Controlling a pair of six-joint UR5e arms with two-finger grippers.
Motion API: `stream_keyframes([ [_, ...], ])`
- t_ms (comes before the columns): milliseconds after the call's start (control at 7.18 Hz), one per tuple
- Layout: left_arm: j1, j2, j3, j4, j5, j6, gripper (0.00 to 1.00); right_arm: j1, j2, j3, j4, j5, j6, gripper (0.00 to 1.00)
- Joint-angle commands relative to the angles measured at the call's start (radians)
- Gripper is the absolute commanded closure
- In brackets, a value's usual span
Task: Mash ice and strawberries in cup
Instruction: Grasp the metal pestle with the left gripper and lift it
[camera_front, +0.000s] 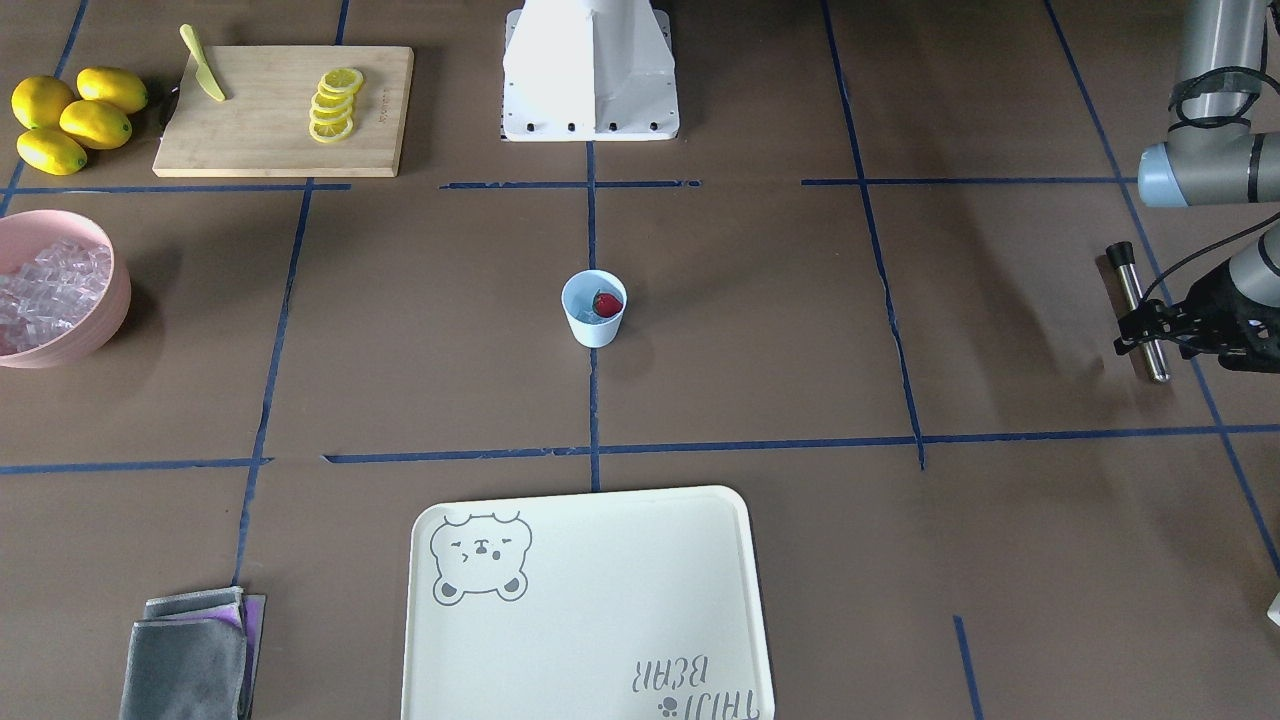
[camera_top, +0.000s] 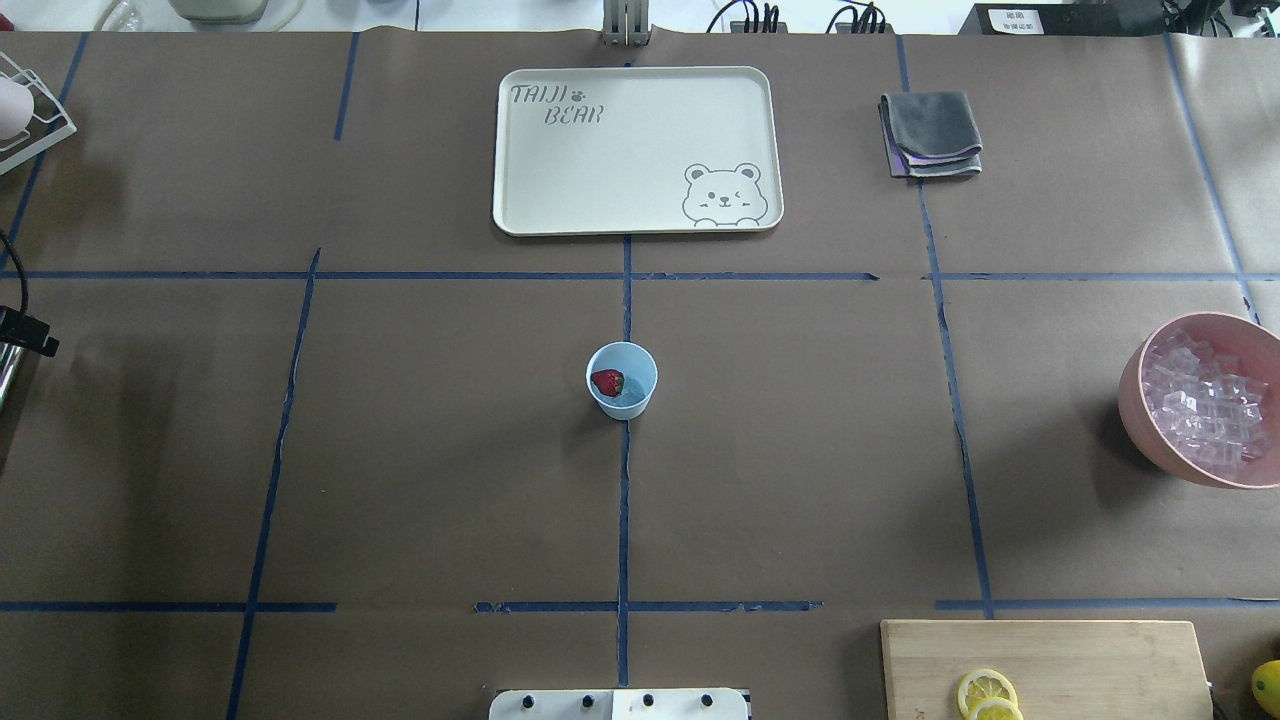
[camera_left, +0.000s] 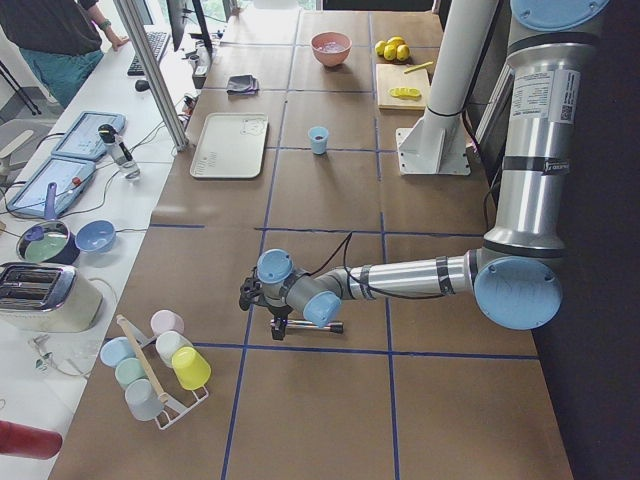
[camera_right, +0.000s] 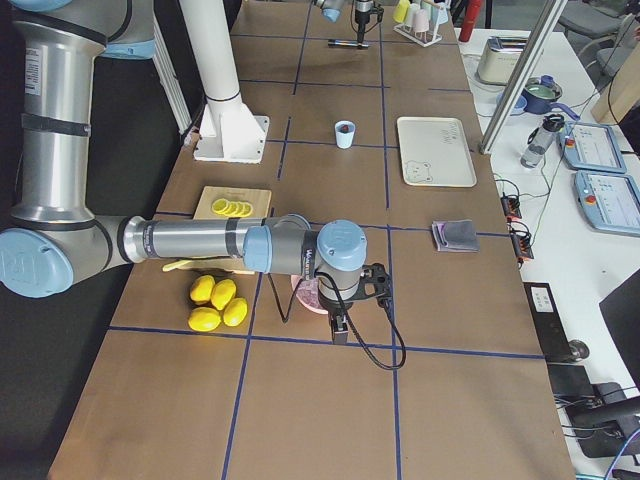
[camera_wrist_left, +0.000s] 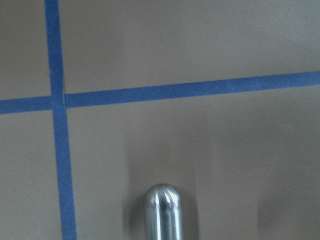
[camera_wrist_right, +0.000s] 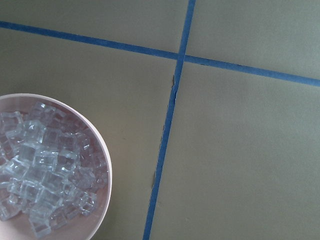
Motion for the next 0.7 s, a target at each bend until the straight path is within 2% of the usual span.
stream_keyframes([
  [0, 0.004, 0.001, 0.000, -0.001, 0.000, -0.003, 0.57, 0.000, 0.001, 0.001, 0.000, 0.000, 0.000, 0.00],
  [139, 0.004, 0.003, -0.001, 0.001, 0.000, -0.002, 0.88, 0.000, 0.001, 0.001, 0.000, 0.000, 0.000, 0.00],
  [278, 0.004, 0.013, -0.010, -0.001, -0.001, 0.001, 1.00, 0.000, 0.001, 0.003, 0.000, 0.000, 0.000, 0.00],
  [557, -0.003, 0.018, -0.137, 0.030, -0.006, 0.004, 1.00, 0.000, 0.001, 0.007, -0.001, 0.000, 0.002, 0.00],
])
